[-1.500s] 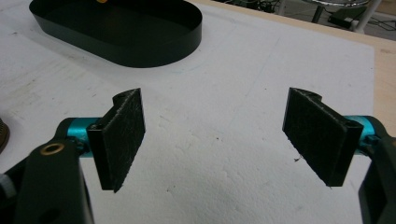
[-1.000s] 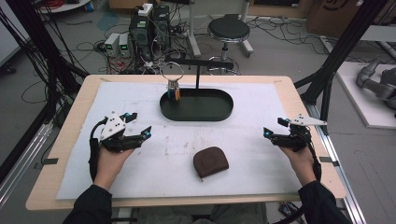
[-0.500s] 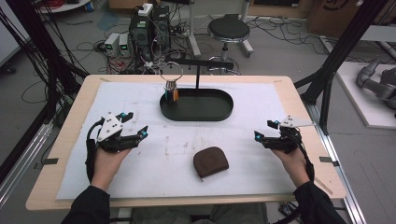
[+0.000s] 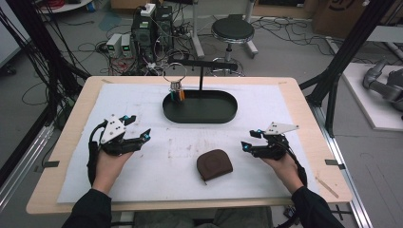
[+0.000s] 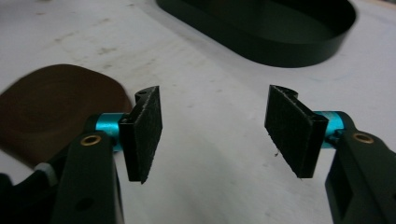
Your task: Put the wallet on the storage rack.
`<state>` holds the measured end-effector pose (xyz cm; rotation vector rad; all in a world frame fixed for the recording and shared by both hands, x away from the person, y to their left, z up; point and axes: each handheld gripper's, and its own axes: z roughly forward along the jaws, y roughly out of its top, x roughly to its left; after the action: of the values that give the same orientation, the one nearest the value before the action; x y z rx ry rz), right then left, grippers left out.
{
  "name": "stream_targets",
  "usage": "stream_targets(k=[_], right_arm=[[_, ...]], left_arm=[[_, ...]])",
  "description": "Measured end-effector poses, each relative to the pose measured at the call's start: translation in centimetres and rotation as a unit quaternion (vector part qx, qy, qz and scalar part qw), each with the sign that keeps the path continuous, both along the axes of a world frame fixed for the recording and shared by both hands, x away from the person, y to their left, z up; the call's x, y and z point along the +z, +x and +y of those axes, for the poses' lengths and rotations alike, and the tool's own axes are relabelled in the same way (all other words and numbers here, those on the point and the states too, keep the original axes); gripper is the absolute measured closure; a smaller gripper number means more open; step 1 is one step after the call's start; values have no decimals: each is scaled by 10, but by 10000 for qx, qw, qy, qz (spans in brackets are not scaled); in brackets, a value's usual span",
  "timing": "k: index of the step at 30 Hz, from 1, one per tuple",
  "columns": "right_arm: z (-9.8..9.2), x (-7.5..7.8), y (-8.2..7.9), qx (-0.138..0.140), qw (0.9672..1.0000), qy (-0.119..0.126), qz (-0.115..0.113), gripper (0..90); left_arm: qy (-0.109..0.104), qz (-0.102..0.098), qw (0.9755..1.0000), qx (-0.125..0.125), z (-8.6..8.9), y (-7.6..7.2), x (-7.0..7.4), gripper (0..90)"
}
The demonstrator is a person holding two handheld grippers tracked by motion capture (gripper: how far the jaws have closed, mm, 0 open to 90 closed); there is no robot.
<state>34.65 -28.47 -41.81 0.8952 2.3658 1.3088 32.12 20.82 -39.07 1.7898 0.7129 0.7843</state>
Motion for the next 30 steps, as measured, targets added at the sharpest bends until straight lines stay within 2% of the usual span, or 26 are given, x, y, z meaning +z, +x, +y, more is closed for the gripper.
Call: stream_targets(k=[3,7,13,18,22,25,29,30], right_arm=[[10,0,-3,198,9998,25,33,429],[23,-4,-3,347,9992,-102,144,453],[40,-8,-2,422,9985,-192,287,488],[50,-10,-1,481,9978,-133,434,493],[54,-14,2,441,9969,-131,635,493],[55,-18,5,455,9949,-139,888,493],[54,-20,8,465,9936,-107,1020,497],[54,-21,9,454,9925,-48,1134,509]], left_arm=[[2,-12,10000,-4,-1,0,0,295],[25,0,10000,-11,-2,0,0,295],[35,32,10000,-33,-3,-1,0,297],[46,53,10000,-55,-4,-2,-1,300],[69,62,9999,-53,-5,-2,-1,301],[60,64,9999,-51,-5,-2,-1,301],[58,91,9999,-83,-6,-2,-2,301],[67,102,9999,-90,-7,-2,-2,301]])
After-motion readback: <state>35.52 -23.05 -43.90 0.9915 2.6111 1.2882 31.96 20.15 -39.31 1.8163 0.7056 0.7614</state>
